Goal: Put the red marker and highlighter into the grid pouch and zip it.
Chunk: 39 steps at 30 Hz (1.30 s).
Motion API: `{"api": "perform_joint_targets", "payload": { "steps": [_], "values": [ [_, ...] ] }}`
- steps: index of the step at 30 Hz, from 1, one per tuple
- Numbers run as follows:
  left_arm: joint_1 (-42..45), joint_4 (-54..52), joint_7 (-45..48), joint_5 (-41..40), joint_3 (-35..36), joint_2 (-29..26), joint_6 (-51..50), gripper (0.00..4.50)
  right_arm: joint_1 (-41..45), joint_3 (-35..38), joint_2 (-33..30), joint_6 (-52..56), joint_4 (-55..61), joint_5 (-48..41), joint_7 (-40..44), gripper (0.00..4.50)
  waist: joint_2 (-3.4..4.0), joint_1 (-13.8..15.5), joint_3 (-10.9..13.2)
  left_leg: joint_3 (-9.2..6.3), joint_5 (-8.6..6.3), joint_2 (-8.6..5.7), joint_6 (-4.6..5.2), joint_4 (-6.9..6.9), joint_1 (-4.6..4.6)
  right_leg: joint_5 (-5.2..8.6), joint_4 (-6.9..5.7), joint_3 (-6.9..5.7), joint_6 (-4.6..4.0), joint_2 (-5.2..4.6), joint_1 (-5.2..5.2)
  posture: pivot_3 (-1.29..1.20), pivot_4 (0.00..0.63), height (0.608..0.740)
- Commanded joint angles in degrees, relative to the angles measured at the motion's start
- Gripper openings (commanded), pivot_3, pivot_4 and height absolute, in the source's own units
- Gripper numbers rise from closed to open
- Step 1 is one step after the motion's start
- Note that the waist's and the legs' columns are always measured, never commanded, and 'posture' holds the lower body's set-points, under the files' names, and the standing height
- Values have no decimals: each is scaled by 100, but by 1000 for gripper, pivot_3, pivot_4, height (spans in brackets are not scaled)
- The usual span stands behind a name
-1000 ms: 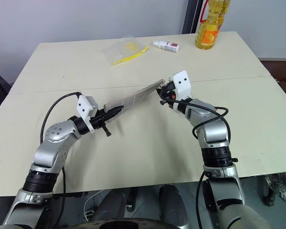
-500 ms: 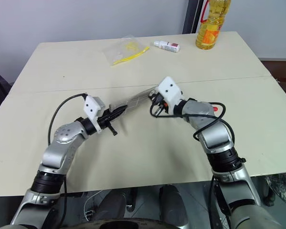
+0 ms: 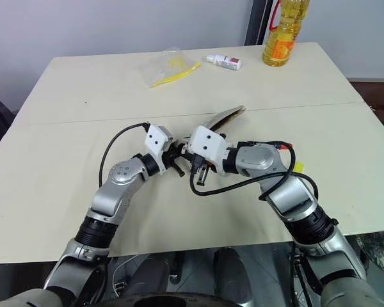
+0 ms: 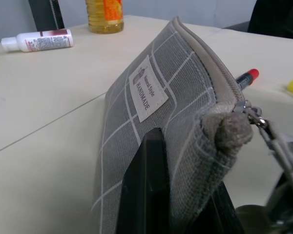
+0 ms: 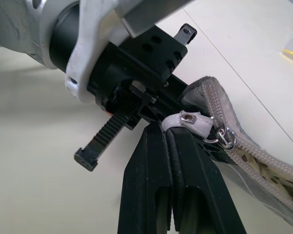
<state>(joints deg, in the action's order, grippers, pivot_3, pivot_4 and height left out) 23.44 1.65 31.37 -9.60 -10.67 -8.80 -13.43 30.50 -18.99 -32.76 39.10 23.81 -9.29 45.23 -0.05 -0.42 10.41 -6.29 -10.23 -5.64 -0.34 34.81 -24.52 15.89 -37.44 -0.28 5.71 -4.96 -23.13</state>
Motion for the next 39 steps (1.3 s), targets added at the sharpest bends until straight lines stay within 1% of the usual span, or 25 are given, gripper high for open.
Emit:
{"api": "perform_joint_targets", "payload": {
  "steps": [1,2,3,4,8,9,11,14,18,20,25,30,34,39],
  "values": [
    [184,-26,-62,36,94,-5,112,0,-34,109,-34,48,381,-151,79,56,0,2,0,0,0,0,0,0,0,0,0,0,0,0,0,0,150,740],
    [174,-28,-49,45,115,-39,125,0,-51,234,-43,134,386,-218,70,56,0,3,0,0,0,0,0,0,0,0,0,0,0,0,0,0,150,740],
    [169,-29,-32,56,151,-97,145,0,-76,434,-67,239,383,-318,59,614,-1,5,0,0,0,0,0,0,-1,0,1,0,0,0,0,0,150,740],
    [169,-33,1,51,211,-179,180,0,-128,683,-148,294,342,-376,37,910,-1,6,1,0,0,0,0,1,-1,0,1,0,0,0,0,0,150,740],
    [127,-82,376,13,276,-597,482,0,-423,1370,-573,108,-58,-236,-150,3003,-1,36,1,0,-1,0,1,1,-1,0,7,-1,0,0,3,0,150,740],
    [100,-121,520,-122,346,-689,498,0,-534,1547,-717,6,-258,-178,-188,3522,-1,60,1,0,-1,0,2,0,-1,0,10,-1,-1,0,4,0,150,740],
    [88,-141,671,-303,453,-784,489,0,-658,1770,-866,-98,-563,-142,-248,3522,-1,86,1,2,-3,0,4,0,-2,0,16,-1,-1,0,4,0,150,740],
    [105,-48,879,-230,457,-1009,628,0,-773,2136,-947,-117,-1299,-123,-444,3522,-1,110,1,2,-3,1,5,-1,-4,0,19,0,-1,0,4,0,150,740],
    [115,7,926,-262,454,-1048,649,0,-803,2532,-890,-80,-1919,-242,-592,3522,-1,114,1,3,-3,1,5,0,-6,1,21,0,-2,-1,5,0,150,740],
    [83,-18,967,-218,411,-1084,708,0,-899,2783,-926,104,-2036,-331,-667,3522,-1,114,1,3,-3,1,6,0,-8,1,22,0,-2,-1,4,0,150,740],
    [-72,-141,1026,-167,338,-1076,887,0,-1511,3723,-973,679,-1407,-857,-746,3522,-1,121,1,2,-6,0,10,-2,-10,0,22,0,-1,-2,3,0,150,740],
    [-14,-70,1069,-133,187,-936,1006,0,-2104,4287,-882,1304,-665,-1062,-1147,3522,0,121,0,3,-7,1,12,7,-12,1,23,0,-2,-2,5,0,150,740],
    [268,357,1079,31,68,-766,1245,0,-2437,4634,-494,1811,37,-1244,-1681,3522,0,119,0,2,-7,1,12,13,-12,3,22,0,-5,-2,9,0,150,740],
    [635,974,1194,113,-19,-548,1595,0,-2700,4894,150,2345,769,-1117,-2598,3522,1,124,-1,2,-8,1,13,16,-15,1,23,0,-1,-2,7,0,150,740]
  ]
}}
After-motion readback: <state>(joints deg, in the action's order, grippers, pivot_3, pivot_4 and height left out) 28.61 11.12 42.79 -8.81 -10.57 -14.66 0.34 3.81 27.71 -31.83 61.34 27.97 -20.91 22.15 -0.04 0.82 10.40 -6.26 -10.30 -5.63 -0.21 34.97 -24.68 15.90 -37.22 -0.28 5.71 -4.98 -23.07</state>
